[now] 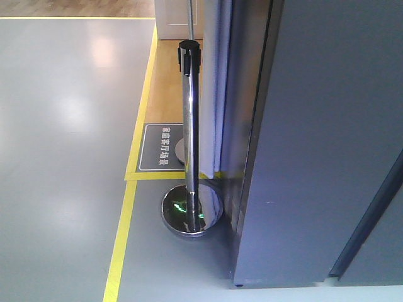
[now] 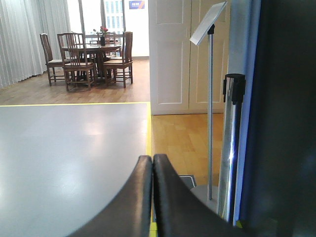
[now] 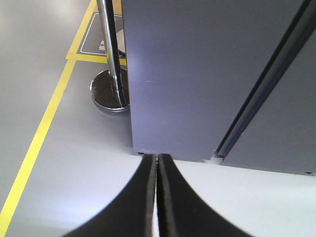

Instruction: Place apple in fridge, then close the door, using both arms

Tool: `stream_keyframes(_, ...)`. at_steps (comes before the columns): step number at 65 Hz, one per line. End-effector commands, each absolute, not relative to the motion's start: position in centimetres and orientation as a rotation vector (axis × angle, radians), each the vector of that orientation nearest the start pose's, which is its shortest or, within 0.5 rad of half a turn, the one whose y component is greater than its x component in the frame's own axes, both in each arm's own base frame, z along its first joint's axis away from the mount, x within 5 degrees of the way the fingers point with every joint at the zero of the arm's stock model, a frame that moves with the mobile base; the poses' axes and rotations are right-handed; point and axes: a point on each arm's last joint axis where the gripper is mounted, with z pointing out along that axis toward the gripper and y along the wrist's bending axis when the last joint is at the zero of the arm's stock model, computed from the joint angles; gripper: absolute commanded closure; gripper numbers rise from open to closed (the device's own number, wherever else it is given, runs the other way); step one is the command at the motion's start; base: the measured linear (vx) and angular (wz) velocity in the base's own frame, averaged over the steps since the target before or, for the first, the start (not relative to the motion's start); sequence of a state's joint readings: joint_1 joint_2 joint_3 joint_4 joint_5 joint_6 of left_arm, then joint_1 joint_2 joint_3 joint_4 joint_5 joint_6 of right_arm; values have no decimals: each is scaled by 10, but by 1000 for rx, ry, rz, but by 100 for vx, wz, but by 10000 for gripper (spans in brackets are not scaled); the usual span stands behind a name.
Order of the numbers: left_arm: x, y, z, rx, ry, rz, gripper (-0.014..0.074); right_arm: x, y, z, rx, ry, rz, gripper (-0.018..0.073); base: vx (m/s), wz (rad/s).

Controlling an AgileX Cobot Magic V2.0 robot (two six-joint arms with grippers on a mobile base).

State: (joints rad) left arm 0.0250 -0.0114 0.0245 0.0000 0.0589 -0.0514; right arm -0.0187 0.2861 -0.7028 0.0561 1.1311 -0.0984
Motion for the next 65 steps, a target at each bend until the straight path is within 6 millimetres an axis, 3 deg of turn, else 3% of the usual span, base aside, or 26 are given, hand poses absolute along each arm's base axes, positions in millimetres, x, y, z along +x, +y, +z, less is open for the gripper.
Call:
stream_keyframes(1, 56, 1, 199, -71, 1486, -38, 602, 26, 4, 338, -83, 2124, 2, 561, 0, 0)
stream_keyframes(36, 56, 1, 199, -71, 1489, -37, 602, 26, 4, 338, -83, 2123, 2, 561, 0, 0)
stream_keyframes(50, 56, 1, 199, -71, 1489, -37, 602, 31, -1, 334, -122, 2081, -95, 561, 0, 0)
stream_keyframes(57, 56, 1, 199, -71, 1489, -37, 602, 49, 1, 324, -61, 1879, -38, 561, 0, 0)
stream_keyframes(65, 56, 1, 199, -71, 1489, -37, 602, 66, 1, 286, -27, 1711, -20, 561, 0, 0)
